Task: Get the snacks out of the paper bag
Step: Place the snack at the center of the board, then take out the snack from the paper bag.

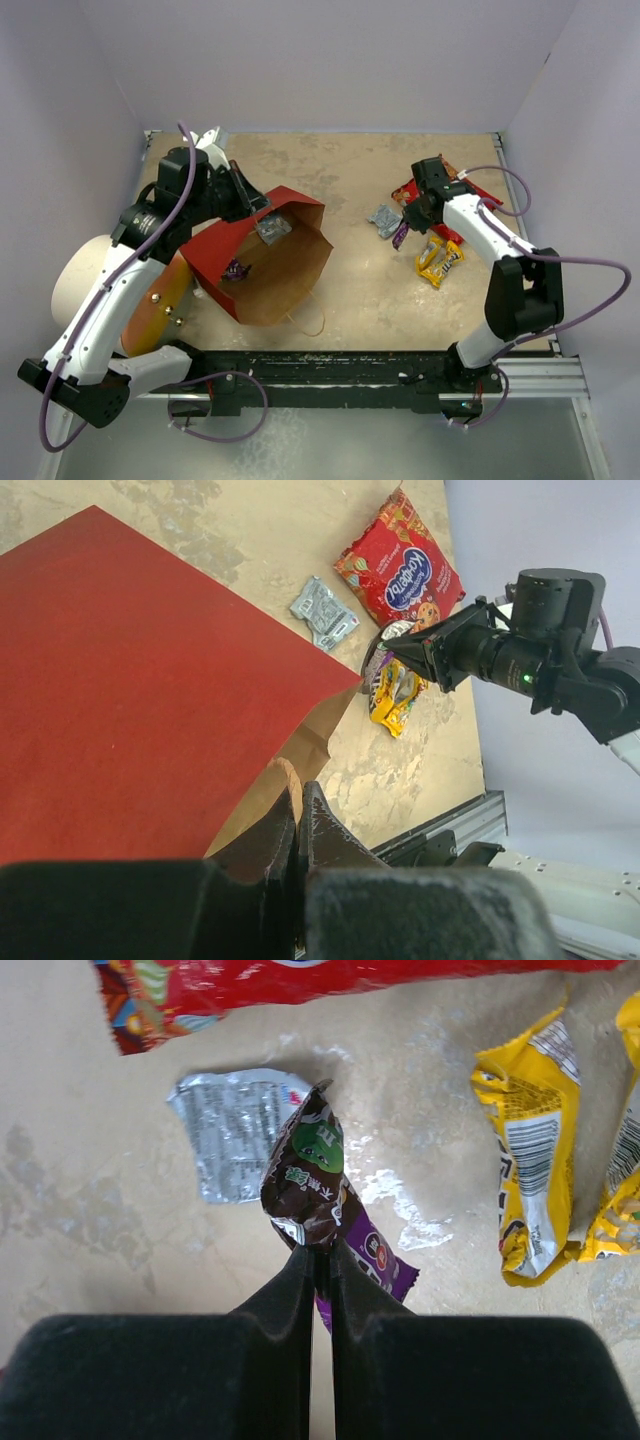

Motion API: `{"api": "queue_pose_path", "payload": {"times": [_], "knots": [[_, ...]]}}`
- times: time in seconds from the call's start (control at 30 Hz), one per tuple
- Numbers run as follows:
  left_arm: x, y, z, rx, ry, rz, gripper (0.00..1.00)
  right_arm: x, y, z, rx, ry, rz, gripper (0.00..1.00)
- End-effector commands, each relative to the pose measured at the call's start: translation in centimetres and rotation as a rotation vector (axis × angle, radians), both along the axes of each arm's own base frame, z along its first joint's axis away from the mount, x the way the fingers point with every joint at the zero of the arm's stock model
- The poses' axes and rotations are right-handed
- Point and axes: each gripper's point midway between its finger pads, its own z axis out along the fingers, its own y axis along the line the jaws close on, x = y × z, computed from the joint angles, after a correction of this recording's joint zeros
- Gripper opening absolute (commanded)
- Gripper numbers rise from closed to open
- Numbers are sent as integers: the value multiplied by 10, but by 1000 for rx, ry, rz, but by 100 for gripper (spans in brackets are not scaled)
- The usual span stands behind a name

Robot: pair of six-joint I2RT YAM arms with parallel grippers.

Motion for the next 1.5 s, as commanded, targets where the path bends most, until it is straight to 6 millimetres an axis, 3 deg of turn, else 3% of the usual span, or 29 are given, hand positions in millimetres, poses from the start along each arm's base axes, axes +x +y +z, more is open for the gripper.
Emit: {"api": "queue_pose_path", "payload": {"times": [0.0, 0.3, 0.43, 0.6, 0.73, 0.8, 0.87, 1.03, 1.17, 1.3, 1.4, 1.47], "knots": [[-3, 8, 11, -6, -32, 30, 1, -6, -13, -10, 5, 61, -99, 0], [-5, 11, 10, 10, -28, 29, 1, -13, -27, -31, -26, 107, -136, 1], [-4, 8, 10, 10, -25, 16, 1, -16, -33, -34, -41, 128, -133, 10], [-3, 5, 10, 4, -22, 0, 1, -17, -37, -1, -65, 42, -59, 44], [-4, 5, 8, 7, -17, 0, 1, -14, -30, 36, -60, -136, 74, 55], [-4, 6, 7, 8, -14, 1, 1, -3, -12, 54, -25, -286, 222, 56], [-4, 6, 5, 9, -11, 1, 1, -3, 20, 66, 35, -426, 439, 59], [-4, 6, 5, 12, -5, 5, 1, -27, 85, 93, 11, -672, 839, 63], [-6, 7, 3, 17, 7, 6, 1, -73, 154, 127, -27, -970, 1270, 64], [-9, 7, 5, 10, 7, 2, 1, -131, 206, 155, -161, -1287, 1614, 65], [-11, 7, 6, 6, 5, -4, 1, -177, 239, 159, -345, -1549, 1910, 66], [-14, 7, 5, 4, 9, -8, 1, -194, 258, 153, -466, -1656, 2058, 67]]}}
